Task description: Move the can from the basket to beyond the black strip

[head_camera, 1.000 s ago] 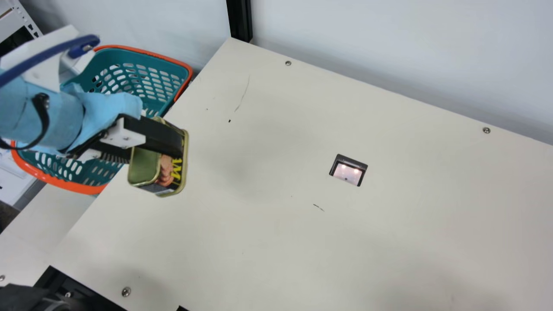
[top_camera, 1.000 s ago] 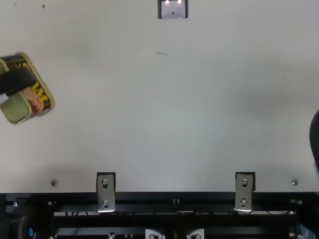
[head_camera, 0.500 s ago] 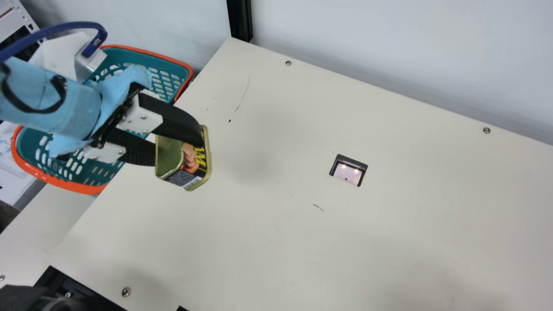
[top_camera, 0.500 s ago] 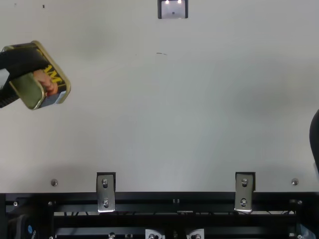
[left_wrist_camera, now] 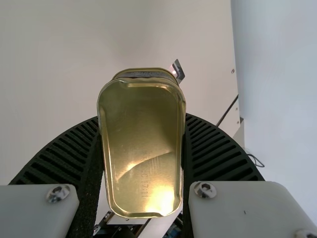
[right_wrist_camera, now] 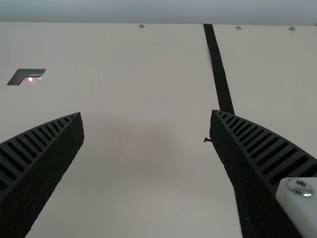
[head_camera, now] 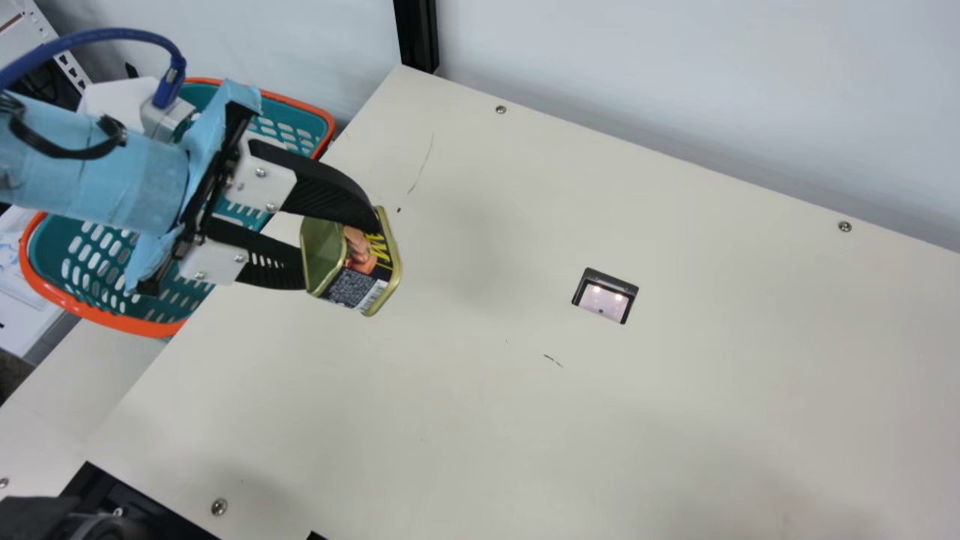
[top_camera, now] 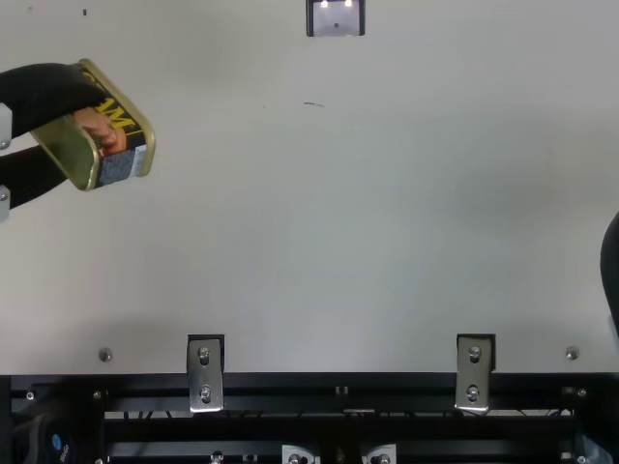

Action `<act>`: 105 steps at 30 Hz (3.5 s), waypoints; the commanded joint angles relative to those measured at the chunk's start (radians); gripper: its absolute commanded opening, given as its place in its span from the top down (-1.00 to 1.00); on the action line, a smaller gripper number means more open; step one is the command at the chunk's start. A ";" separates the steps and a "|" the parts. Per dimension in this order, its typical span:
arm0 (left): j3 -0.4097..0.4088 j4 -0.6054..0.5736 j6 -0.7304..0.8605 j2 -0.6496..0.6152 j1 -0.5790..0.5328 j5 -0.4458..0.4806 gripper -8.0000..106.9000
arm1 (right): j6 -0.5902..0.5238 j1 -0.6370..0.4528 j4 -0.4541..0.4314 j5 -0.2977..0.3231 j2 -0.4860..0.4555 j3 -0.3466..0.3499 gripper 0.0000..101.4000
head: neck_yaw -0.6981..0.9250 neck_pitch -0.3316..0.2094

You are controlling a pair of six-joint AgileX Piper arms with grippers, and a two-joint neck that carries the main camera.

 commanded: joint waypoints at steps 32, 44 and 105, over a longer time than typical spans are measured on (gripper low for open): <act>-0.022 0.019 0.037 -0.041 -0.050 -0.055 0.68 | 0.000 0.000 0.001 0.000 0.000 0.000 -1.00 | 0.014 -0.029; -0.029 0.166 0.105 -0.162 -0.281 -0.293 0.68 | 0.000 0.000 0.001 0.000 0.000 0.000 -1.00 | 0.014 -0.029; 0.188 0.516 0.139 -0.033 -0.839 -1.346 0.68 | 0.000 0.000 0.001 0.000 0.000 0.000 -1.00 | -0.352 0.088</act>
